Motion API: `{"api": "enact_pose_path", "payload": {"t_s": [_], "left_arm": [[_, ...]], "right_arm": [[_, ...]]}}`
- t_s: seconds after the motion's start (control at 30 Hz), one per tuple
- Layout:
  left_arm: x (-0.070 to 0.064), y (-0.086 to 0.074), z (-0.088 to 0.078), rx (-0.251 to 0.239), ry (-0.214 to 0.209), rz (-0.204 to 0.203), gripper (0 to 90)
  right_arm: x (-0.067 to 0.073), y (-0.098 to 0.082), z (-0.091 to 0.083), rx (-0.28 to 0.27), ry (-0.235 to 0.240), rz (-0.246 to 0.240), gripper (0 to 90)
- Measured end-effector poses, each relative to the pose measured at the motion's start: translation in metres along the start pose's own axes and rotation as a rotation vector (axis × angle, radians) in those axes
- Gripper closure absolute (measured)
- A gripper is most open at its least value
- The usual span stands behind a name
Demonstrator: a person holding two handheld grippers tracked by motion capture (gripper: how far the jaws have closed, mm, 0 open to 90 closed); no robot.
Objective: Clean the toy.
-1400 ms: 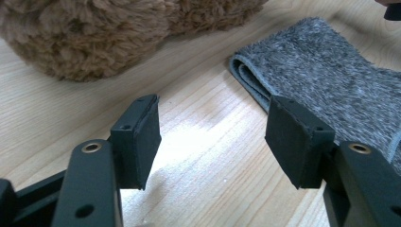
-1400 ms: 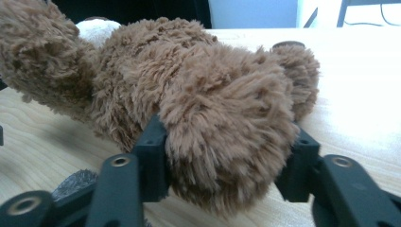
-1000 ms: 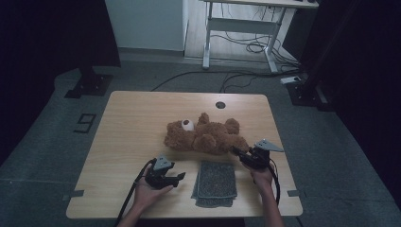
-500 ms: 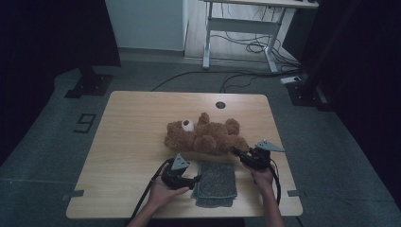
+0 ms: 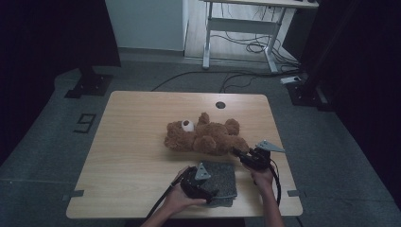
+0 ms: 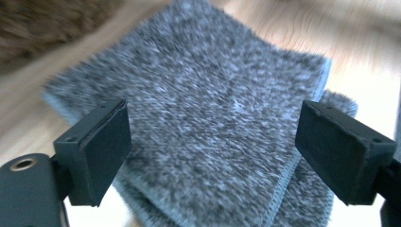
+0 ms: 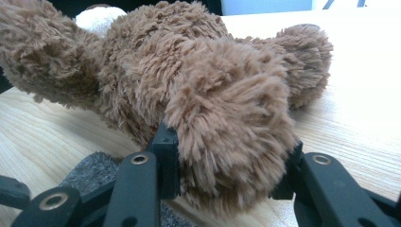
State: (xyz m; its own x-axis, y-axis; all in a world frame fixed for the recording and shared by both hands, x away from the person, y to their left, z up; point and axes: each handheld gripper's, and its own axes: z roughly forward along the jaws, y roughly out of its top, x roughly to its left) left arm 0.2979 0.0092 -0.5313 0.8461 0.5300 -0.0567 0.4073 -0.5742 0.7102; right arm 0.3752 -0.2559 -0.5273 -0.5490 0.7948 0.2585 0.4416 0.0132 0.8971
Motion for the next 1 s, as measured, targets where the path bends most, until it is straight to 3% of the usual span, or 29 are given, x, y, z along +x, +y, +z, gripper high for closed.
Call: {"api": "enact_pose_path", "payload": {"t_s": [0.1, 0.13, 0.33, 0.53, 0.67, 0.83, 1.0], "left_arm": [[-0.002, -0.001, 0.007, 0.026, 0.015, 0.015, 11.0], [-0.004, -0.003, 0.013, 0.056, 0.026, 0.035, 10.4], [-0.003, -0.007, 0.016, 0.043, 0.029, 0.047, 10.5], [-0.002, -0.011, 0.013, 0.023, 0.036, 0.048, 16.3], [0.003, -0.013, 0.009, 0.004, 0.048, 0.038, 30.2], [0.011, -0.017, 0.004, -0.025, 0.067, 0.03, 58.2], [0.012, -0.019, 0.002, -0.029, 0.073, 0.019, 70.6]], "right_arm": [[0.0, 0.0, 0.0, 0.0, 0.0, 0.001, 57.2], [0.0, 0.0, 0.0, 0.0, 0.0, 0.001, 57.1], [0.0, 0.0, 0.0, -0.001, 0.0, 0.004, 57.1], [0.0, -0.001, 0.0, 0.001, -0.001, 0.007, 57.1], [0.001, -0.001, 0.0, 0.0, -0.006, 0.01, 57.1], [0.0, -0.001, 0.0, -0.001, -0.009, 0.008, 57.0], [0.0, -0.001, -0.001, -0.002, -0.011, 0.005, 56.9]]}}
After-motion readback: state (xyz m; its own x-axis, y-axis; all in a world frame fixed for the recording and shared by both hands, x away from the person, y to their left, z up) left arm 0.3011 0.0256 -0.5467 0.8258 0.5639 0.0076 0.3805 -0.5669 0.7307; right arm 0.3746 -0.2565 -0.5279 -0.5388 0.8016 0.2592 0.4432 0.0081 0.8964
